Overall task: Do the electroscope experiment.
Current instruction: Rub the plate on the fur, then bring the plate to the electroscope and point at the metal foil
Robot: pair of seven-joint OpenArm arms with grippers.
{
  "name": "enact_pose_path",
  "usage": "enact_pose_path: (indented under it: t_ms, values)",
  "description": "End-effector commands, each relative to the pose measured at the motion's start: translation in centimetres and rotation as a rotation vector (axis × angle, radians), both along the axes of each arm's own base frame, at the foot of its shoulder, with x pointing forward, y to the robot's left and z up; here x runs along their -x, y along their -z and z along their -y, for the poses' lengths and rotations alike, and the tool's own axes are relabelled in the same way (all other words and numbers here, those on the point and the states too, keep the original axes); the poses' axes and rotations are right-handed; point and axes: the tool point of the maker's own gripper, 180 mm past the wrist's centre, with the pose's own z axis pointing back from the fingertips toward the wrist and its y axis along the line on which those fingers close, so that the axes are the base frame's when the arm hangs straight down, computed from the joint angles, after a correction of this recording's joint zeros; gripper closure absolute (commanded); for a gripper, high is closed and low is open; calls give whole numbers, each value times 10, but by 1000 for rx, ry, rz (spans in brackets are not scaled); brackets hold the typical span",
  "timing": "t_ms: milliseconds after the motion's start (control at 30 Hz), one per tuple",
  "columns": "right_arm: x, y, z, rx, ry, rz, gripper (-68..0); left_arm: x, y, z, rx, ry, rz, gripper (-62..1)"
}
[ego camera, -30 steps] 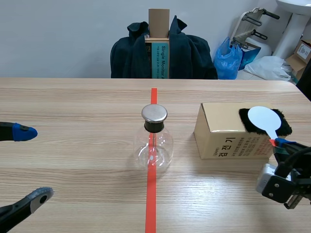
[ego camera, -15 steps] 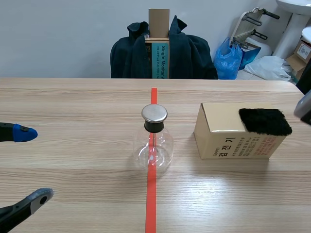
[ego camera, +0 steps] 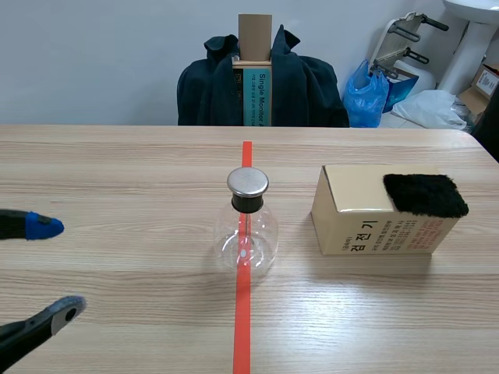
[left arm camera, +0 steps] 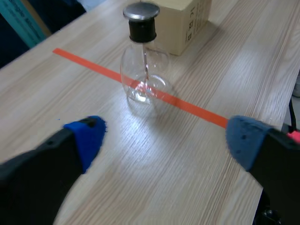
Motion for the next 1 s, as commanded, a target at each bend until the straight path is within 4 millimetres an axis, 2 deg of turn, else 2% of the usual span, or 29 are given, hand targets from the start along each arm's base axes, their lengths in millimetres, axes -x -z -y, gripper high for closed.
enact_pose_path:
  t_ms: [0,67,100,133,233,367,567,767,967]
  values:
    - [1,-11,1,9,1,41,-8,-11,3,-1,10,-31,3,-311]
    - [2,-13,-1,14,-3,51,-8,-22,13,-5,2,-60,-7,-127]
    - [3,-13,-1,16,-5,54,-8,-29,17,-6,7,-74,-10,-57]
    - [3,-14,-1,18,-5,61,-8,-35,22,-7,17,-88,-15,-13]
    - [3,-15,-2,19,-7,66,-8,-56,38,-4,47,-115,-30,-19]
    - [4,-15,-6,14,-37,70,-8,-76,60,11,68,-104,-49,-19]
    - [4,-13,-17,-11,-109,66,-8,-100,76,33,105,-91,-52,-19]
    - [-4,-8,-34,-39,-168,45,-8,-112,82,49,146,-75,-54,-19]
    - [-18,-8,-51,-104,-195,42,-8,-110,91,62,139,-46,-52,-19]
